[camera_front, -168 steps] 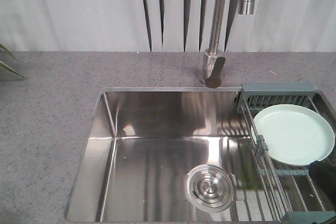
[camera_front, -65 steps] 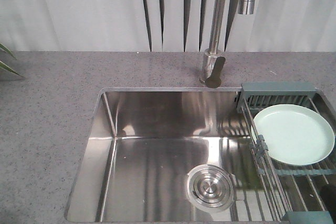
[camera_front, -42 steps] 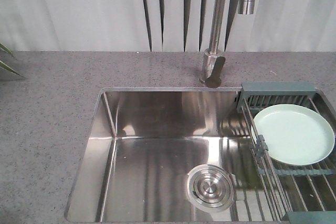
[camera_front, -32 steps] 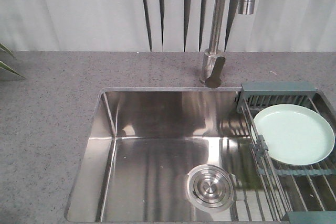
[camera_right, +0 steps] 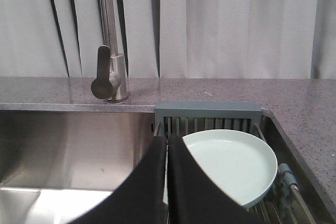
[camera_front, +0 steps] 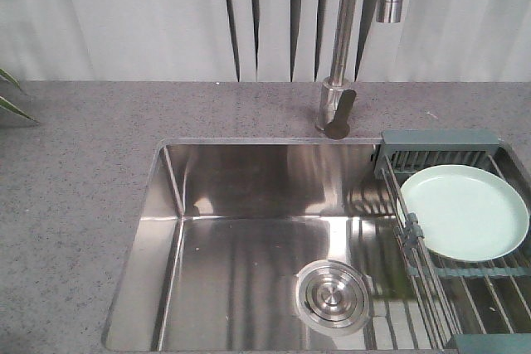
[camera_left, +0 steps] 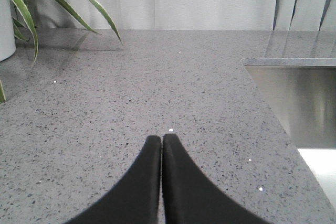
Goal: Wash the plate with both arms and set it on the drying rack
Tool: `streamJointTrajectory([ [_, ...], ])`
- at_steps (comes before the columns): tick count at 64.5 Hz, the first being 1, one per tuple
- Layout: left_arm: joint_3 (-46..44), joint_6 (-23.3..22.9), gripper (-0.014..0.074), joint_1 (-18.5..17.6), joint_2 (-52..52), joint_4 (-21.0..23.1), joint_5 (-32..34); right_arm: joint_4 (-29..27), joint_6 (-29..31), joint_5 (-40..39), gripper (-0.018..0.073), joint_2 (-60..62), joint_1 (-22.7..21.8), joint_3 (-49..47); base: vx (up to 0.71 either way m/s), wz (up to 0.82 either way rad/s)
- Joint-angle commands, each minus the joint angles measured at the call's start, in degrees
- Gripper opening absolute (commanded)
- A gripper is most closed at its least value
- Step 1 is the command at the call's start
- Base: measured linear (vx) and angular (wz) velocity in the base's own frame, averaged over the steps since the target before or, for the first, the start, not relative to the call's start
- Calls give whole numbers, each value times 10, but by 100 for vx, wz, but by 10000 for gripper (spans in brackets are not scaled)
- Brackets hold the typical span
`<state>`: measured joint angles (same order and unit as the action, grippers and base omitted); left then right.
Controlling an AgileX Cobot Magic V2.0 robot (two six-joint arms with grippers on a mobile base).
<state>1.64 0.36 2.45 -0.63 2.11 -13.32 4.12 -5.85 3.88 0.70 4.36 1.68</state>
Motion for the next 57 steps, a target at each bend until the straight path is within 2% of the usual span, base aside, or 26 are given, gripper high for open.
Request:
streamJointTrajectory([
  [1,-16,-4,-7,1,-8,2,44,2,-1,-46,-1,2,0,1,0,0],
  [57,-16,-4,-7,1,-8,2,44,2,-1,-45,-1,2,0,1,0,0],
])
